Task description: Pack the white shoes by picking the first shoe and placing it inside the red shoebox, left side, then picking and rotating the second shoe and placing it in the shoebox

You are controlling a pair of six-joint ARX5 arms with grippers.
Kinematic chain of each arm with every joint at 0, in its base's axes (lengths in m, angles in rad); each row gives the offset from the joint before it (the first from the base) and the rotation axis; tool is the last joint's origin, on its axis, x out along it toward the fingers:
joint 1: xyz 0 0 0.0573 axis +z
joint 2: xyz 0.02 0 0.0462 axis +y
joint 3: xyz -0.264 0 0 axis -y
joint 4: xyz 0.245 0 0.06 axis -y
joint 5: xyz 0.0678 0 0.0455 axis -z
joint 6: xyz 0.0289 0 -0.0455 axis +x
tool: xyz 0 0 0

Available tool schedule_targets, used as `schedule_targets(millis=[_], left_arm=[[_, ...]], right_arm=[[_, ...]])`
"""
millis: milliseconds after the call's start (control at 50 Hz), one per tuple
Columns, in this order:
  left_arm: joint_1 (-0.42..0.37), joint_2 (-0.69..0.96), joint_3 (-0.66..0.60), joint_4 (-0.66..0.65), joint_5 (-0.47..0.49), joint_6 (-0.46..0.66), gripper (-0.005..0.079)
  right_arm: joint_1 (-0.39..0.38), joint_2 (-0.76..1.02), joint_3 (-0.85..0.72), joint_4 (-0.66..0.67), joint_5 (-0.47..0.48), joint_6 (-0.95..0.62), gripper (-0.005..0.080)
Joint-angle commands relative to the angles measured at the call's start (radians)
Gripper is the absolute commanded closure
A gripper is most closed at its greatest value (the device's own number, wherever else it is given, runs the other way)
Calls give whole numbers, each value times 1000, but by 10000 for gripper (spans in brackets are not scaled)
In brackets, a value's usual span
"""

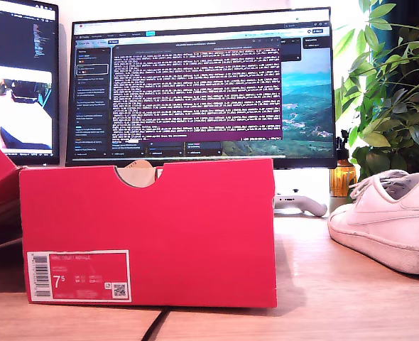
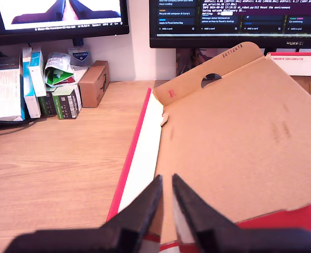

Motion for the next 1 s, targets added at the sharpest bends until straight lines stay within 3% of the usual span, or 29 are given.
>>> schedule_targets(millis=[0,500,680,860,980], left_arm=[[3,-8,-31,-16,-1,0,700],[3,-8,-31,-14,10,-13,700],[3,-8,-31,32,65,-184,700],[1,-8,-29,224,151,-377,700],[1,-8,-9,326,213,-431,703]], right_arm=[[-3,-6,5,-2,-3,8,752],[-2,-6,5,2,-10,67,752],[-2,-6,5,80,-70,299,752],[-2,-6,5,182,-71,519,752],[-2,-6,5,254,-89,600,753]])
